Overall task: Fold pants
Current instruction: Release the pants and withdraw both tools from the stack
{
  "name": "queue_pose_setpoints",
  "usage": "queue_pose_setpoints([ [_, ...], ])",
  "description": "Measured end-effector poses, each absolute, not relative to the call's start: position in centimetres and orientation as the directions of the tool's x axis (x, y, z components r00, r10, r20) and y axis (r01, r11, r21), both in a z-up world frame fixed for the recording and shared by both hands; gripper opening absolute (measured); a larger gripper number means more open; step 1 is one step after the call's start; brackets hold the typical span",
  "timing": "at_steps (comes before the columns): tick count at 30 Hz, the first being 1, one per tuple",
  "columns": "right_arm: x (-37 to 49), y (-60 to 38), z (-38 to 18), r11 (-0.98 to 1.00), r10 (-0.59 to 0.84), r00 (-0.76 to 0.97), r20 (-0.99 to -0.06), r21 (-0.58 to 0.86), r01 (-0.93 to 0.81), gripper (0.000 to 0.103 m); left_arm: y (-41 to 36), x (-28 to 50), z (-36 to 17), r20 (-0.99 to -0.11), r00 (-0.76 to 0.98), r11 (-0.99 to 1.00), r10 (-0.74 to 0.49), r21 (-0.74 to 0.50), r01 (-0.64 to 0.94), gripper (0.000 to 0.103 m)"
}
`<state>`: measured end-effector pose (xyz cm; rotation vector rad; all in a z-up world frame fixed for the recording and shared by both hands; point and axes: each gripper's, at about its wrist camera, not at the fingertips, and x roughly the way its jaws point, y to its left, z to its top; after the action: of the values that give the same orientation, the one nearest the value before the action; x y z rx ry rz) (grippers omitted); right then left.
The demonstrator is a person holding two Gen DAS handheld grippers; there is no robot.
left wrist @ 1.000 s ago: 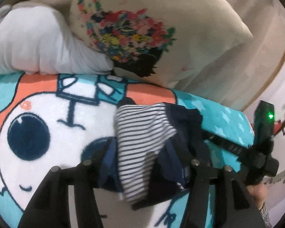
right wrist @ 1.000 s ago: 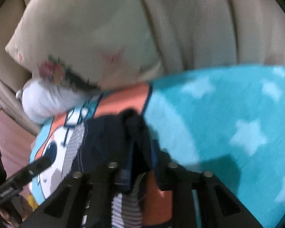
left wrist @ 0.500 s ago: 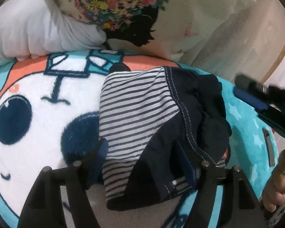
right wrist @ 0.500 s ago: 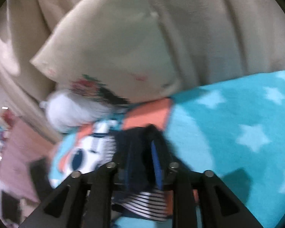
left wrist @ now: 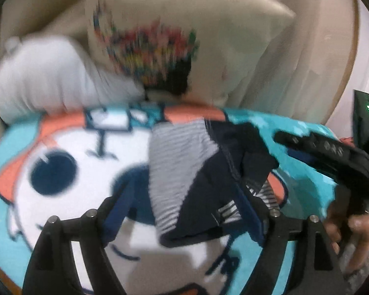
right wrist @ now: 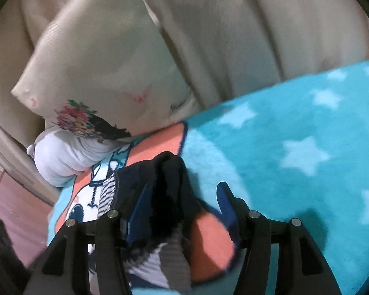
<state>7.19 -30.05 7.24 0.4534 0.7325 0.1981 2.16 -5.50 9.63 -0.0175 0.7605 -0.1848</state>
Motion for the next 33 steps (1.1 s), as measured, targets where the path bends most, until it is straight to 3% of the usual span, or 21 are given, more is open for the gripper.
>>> queue_pose_setpoints([
  [2, 5.4, -30.1, 7.8, 0.891, 0.309, 0.753, -0.58, 0.453, -0.017, 0.062, -5.9, 0.3, 11.2, -0.585, 0.807, 0.994, -0.077, 0.021, 0.11, 0.099],
  [5, 3.7, -29.6, 8.1, 0.89, 0.312, 0.77, -0.556, 0.455, -0.031, 0.062, -5.9, -1.5, 12.9, -0.476, 0.879, 0.993, 0.017, 0.109, 0.04, 0.103],
  [16, -1.2, -26.6, 8.2, 0.923, 0.308, 0.769, -0.561, 0.372, -0.098, 0.064, -4.2, -7.3, 16.8, -0.329, 0.944, 1.0, 0.004, -0.004, -0.006, 0.103],
  [21, -2.2, -25.2, 8.0, 0.944, 0.274, 0.767, -0.58, 0.313, -0.101, 0.066, -4.1, -7.3, 16.4, -0.418, 0.905, 0.996, -0.084, -0.063, 0.063, 0.103],
  [26, -2.1, -25.0, 7.3, 0.957, 0.238, 0.745, -0.624, 0.28, -0.071, 0.067, -3.8, -6.3, 14.6, -0.512, 0.858, 0.999, 0.032, 0.009, -0.032, 0.103],
  [33, -1.8, -24.0, 6.5, 0.975, 0.192, 0.732, -0.654, 0.211, -0.068, 0.068, -2.2, -4.2, 11.6, -0.635, 0.772, 0.998, 0.017, -0.037, -0.052, 0.103],
])
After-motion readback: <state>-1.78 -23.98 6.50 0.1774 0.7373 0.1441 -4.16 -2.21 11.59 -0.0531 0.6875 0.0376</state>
